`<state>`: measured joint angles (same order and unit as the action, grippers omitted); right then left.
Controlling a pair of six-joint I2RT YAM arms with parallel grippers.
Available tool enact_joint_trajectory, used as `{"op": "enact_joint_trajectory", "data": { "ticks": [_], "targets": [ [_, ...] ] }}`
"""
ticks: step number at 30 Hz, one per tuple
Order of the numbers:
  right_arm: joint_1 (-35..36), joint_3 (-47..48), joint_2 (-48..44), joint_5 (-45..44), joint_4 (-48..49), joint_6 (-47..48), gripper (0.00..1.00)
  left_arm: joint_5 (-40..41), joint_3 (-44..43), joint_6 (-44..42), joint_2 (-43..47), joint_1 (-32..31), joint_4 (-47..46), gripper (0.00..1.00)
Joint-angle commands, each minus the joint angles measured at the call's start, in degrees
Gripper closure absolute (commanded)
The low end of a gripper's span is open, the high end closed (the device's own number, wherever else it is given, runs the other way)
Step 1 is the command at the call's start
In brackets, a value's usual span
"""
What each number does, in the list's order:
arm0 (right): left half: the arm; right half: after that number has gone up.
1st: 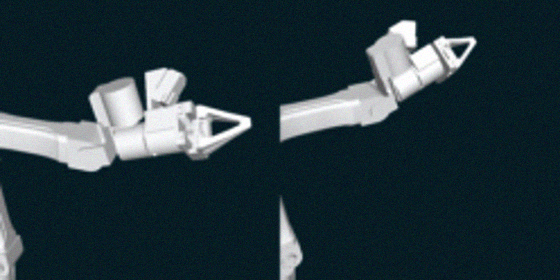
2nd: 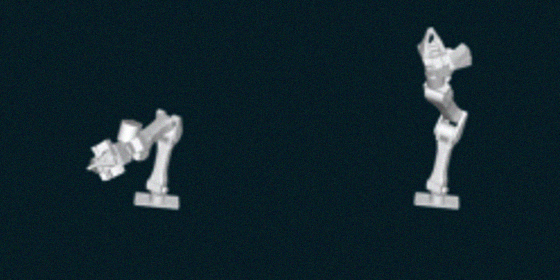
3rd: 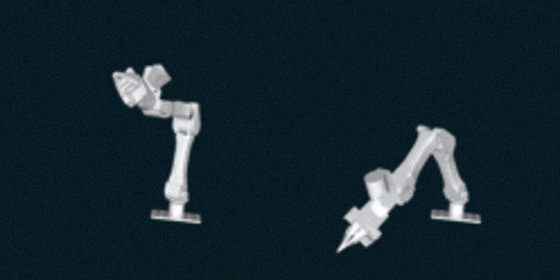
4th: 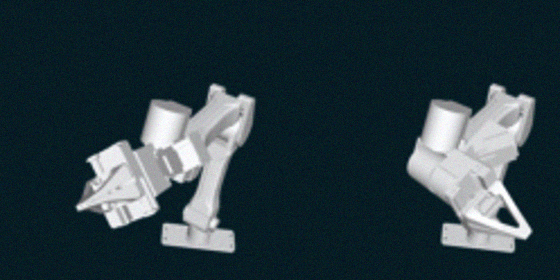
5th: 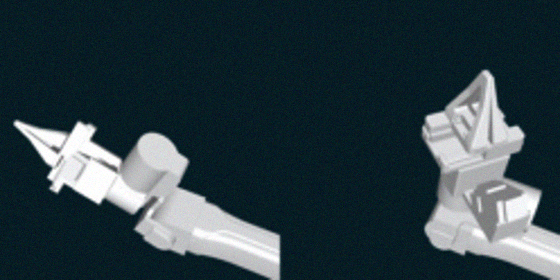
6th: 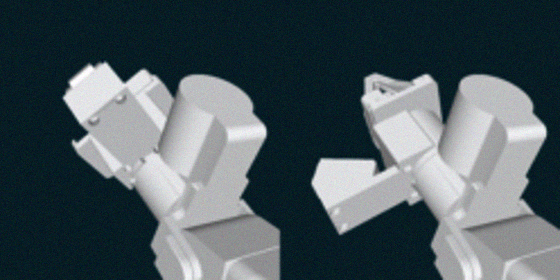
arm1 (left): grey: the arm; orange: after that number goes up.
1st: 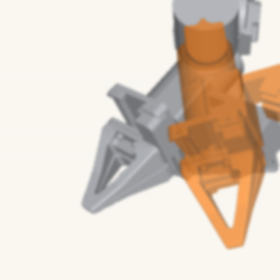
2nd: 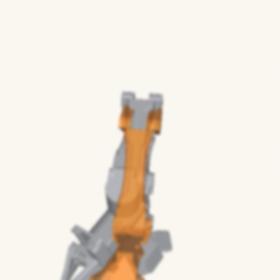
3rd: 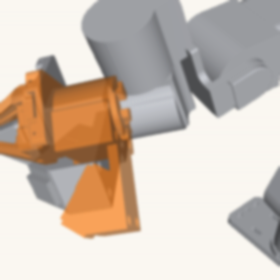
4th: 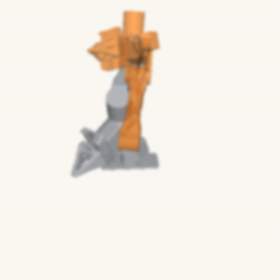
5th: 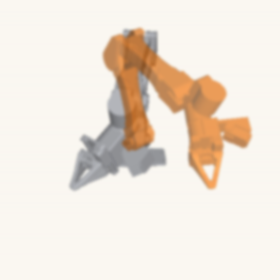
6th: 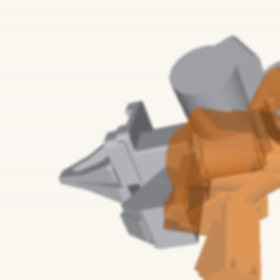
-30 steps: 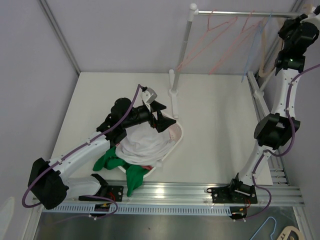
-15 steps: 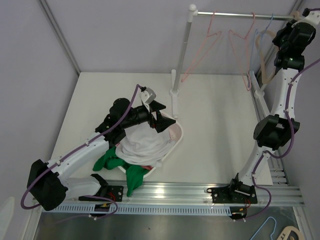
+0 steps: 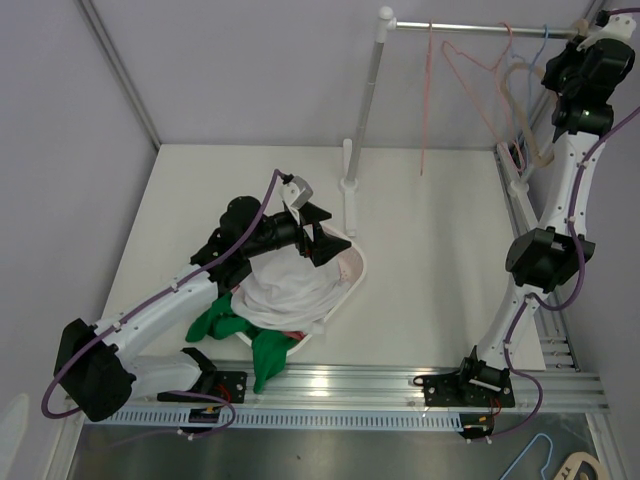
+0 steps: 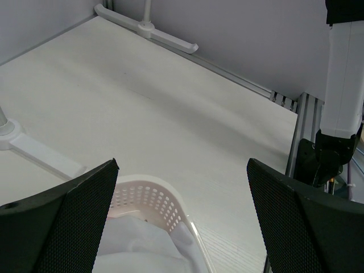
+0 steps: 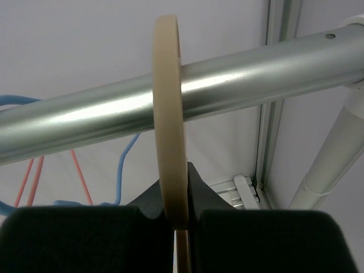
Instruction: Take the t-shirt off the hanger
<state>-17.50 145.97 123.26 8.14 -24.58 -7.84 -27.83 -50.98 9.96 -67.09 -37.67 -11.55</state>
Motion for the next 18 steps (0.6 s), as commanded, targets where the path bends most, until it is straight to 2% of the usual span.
{"op": "enact_joint_trajectory", "data": {
  "ticks": [1,15,16,17,18],
  "targets": [
    [-0.35,1.33,2.16,3.2,-6.09,1.33,1.0,-1.17,-0.79,-1.34,0.12,0.58,-0.75,0.01],
    [-1.14,-1.04,-1.71,4.96,-10.84,1.69,0.99,-1.52,-0.79,-1.34,-0.23,0.67,-1.02,0.0],
    [-1.14,-1.3,-1.8,4.78,-10.75,1.51,0.9,-1.61,-0.7,-1.34,-0.23,0.67,-1.1,0.01],
    [-1.05,-2.17,-2.41,4.78,-10.41,1.33,0.73,-1.61,-0.7,-1.34,-0.32,0.67,-1.02,0.01],
    [-1.05,-2.7,-2.67,4.95,-9.79,1.07,0.7,-1.61,-0.7,-1.43,-0.32,0.58,-1.02,0.01]
  ]
}}
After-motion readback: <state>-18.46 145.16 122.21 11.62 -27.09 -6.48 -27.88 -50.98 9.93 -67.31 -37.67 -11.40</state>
